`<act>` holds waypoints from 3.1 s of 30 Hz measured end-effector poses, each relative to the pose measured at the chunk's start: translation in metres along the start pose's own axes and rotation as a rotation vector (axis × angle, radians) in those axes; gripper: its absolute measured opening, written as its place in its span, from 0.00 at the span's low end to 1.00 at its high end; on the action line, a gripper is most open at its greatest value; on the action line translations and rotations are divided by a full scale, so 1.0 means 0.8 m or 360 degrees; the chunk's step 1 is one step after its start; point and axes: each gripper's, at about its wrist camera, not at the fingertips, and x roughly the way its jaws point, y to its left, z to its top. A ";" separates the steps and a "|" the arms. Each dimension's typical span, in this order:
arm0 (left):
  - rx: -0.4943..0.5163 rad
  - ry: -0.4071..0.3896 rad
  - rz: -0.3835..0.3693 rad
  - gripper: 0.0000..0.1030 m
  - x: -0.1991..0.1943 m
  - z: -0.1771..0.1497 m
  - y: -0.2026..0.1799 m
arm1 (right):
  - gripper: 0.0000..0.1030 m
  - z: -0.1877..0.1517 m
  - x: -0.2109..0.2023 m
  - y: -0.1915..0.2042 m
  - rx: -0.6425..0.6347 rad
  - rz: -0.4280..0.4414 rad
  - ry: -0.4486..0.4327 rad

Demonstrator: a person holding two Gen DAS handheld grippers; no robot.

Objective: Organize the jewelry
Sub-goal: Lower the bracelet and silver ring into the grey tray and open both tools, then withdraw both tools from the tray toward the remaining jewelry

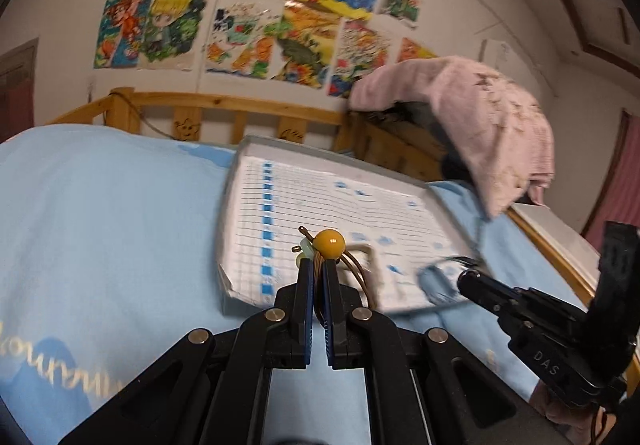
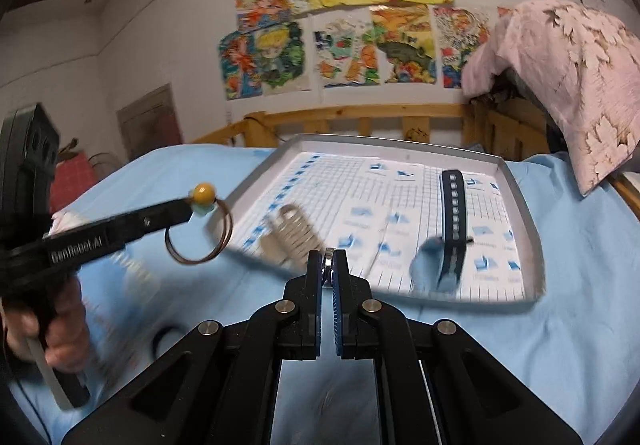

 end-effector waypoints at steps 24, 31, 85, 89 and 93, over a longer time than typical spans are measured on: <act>-0.0118 0.0103 0.0062 0.53 0.045 -0.006 0.031 | 0.34 -0.002 0.081 0.007 0.0050 -0.0069 0.0197; -0.0146 -0.0066 0.0098 0.79 -0.010 -0.008 0.032 | 0.43 -0.001 0.015 0.008 0.0044 -0.0058 -0.0014; 0.0159 -0.0210 0.0343 1.00 -0.281 -0.193 -0.015 | 0.97 -0.141 -0.255 0.069 -0.0086 -0.0163 -0.0093; 0.0146 -0.0190 0.0342 1.00 -0.278 -0.191 -0.013 | 0.97 -0.143 -0.253 0.066 -0.0070 -0.0172 -0.0070; 0.0137 -0.0189 0.0347 1.00 -0.276 -0.189 -0.012 | 0.97 -0.138 -0.252 0.066 -0.0070 -0.0175 -0.0088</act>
